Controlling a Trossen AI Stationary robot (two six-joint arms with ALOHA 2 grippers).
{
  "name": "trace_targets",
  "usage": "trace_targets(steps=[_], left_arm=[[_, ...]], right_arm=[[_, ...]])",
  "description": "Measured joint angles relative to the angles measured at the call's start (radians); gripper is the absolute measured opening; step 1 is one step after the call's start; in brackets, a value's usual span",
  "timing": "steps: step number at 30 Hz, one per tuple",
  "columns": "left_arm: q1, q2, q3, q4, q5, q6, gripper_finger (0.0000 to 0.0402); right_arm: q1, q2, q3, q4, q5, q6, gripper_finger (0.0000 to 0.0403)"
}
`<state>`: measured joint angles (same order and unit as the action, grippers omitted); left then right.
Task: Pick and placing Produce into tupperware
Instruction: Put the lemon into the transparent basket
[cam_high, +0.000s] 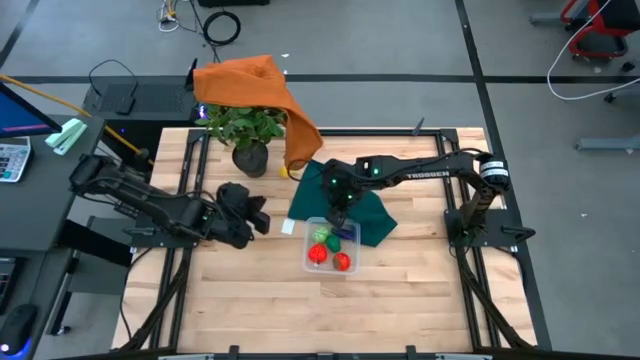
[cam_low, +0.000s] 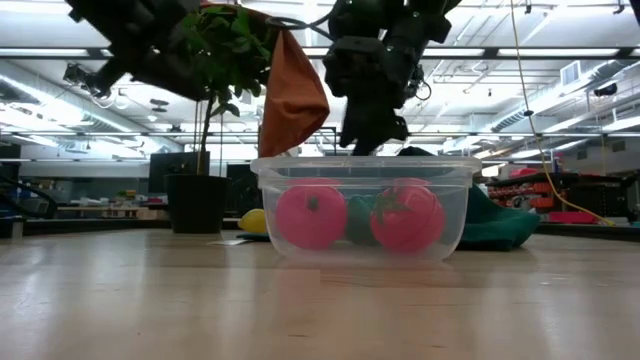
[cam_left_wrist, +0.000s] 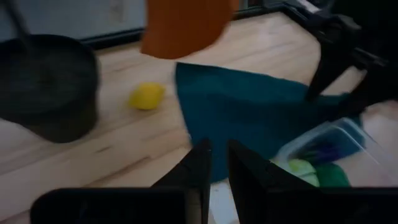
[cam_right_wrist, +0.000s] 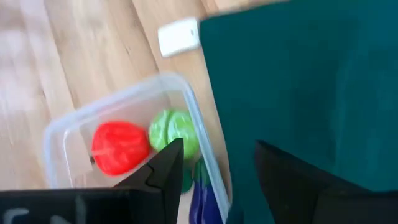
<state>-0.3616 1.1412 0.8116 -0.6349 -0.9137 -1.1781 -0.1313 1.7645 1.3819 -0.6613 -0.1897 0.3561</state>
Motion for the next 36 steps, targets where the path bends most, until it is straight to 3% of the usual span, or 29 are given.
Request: trace_targets(steps=[14,26,36], left_arm=[[0.0,0.103,0.0,-0.065,-0.156,-0.076,0.0052],[0.018,0.26,0.0,-0.089,-0.16,-0.305,0.0059],[0.018,0.266,0.0,-0.072,-0.163,-0.321,0.0056]], right_arm=[[-0.02,0.0,0.0,0.235,0.161,-0.155,0.0186],[-0.098,0.0,0.0,0.238,0.164,-0.203,0.0206],[-0.124,0.0,0.0,0.209,0.16,-0.203,0.0205]])
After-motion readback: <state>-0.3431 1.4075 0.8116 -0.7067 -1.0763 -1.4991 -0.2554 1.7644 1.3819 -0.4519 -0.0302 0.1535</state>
